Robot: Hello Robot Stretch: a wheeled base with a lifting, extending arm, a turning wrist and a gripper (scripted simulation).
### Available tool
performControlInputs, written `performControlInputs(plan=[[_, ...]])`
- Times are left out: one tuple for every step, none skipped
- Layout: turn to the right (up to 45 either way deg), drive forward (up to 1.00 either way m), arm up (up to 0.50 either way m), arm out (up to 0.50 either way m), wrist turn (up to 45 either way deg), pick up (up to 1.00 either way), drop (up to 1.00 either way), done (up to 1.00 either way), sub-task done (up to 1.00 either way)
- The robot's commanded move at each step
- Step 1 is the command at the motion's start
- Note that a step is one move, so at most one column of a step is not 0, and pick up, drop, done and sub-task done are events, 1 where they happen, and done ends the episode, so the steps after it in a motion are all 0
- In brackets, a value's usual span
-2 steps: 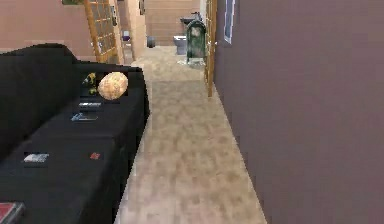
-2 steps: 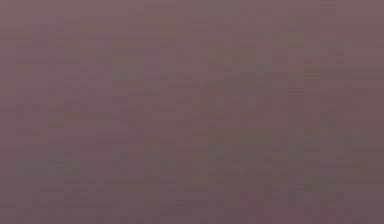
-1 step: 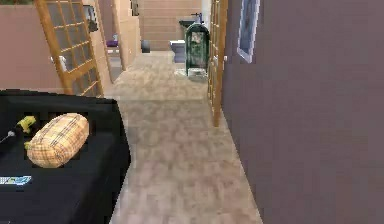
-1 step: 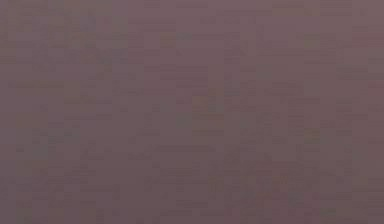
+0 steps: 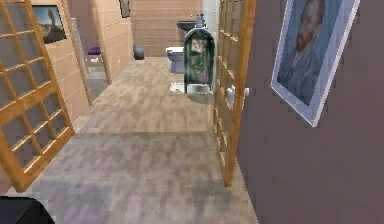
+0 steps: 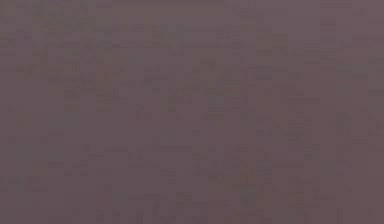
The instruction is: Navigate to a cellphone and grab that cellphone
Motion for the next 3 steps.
performControlInputs(plan=[[-6.0, 0.00, 0.00, 0.00, 0.0, 0.00, 0.00, 0.00, 0.00], [0.0, 0.85, 0.00, 0.00, 0.0, 0.00, 0.00, 0.00, 0.00], [-18.0, 0.00, 0.00, 0.00, 0.0, 0.00, 0.00, 0.00, 0.00]])
